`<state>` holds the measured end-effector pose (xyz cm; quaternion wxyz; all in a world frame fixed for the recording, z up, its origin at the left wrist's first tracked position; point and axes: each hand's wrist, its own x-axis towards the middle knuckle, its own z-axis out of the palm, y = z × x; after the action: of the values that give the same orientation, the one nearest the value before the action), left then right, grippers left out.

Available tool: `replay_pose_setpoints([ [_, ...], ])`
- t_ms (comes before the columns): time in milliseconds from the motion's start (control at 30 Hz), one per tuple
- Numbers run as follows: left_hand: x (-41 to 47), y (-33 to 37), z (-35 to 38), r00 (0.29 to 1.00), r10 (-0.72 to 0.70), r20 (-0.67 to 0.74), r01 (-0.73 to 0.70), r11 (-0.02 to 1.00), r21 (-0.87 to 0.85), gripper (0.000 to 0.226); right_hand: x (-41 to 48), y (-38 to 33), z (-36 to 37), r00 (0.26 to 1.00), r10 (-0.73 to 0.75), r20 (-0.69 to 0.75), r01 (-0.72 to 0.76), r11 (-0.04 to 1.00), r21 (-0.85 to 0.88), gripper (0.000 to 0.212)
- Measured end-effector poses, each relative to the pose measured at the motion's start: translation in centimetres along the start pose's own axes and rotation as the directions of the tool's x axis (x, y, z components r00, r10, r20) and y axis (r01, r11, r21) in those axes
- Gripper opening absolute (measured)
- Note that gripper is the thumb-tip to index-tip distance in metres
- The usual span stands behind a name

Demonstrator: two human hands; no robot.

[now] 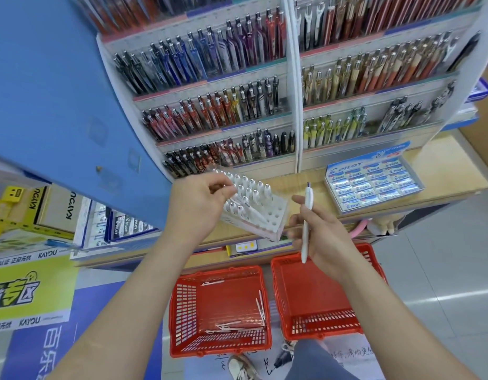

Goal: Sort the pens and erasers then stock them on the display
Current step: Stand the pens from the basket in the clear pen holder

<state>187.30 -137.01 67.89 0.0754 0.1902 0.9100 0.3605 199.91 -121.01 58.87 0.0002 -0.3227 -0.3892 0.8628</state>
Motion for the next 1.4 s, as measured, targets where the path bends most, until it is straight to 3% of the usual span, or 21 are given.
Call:
replay_pose_setpoints([
  [133, 0.0, -0.4, 1.3, 0.989, 0.146, -0.013, -0.143, 0.981, 0.133, 0.008, 0.1, 0.4, 0.0, 1.000, -0.014, -0.014, 0.012, 0.991, -0.130, 0.023],
  [300, 0.0, -1.0, 2.6, 0.952, 0.305, 0.005, -0.292, 0.907, 0.304, 0.012, -0.1, 0.2, -0.4, 0.999, 0.009, -0.053, -0.011, 0.999, -0.037, 0.025],
  [467, 0.1, -0.9, 3.3, 0.950, 0.312, 0.025, -0.304, 0.899, 0.314, 0.013, -0.4, 0.2, -0.6, 0.999, -0.040, -0.025, 0.037, 0.990, -0.137, 0.025],
  [700, 0.6, -0.7, 3.5, 0.950, 0.306, 0.062, -0.311, 0.906, 0.289, 0.014, 0.0, 0.5, -0.9, 0.999, -0.025, -0.022, 0.023, 0.997, -0.073, 0.024],
  [1067, 0.1, -1.1, 3.3, 0.938, 0.345, 0.037, -0.341, 0.896, 0.285, 0.013, 0.4, 1.7, -0.3, 1.000, -0.026, 0.001, 0.026, 0.993, -0.118, 0.023],
  [1400, 0.6, -1.7, 5.5, 0.941, 0.321, 0.112, -0.339, 0.877, 0.339, 0.014, 0.7, 2.1, -0.2, 1.000, -0.025, 0.013, 0.027, 0.994, -0.106, 0.024],
])
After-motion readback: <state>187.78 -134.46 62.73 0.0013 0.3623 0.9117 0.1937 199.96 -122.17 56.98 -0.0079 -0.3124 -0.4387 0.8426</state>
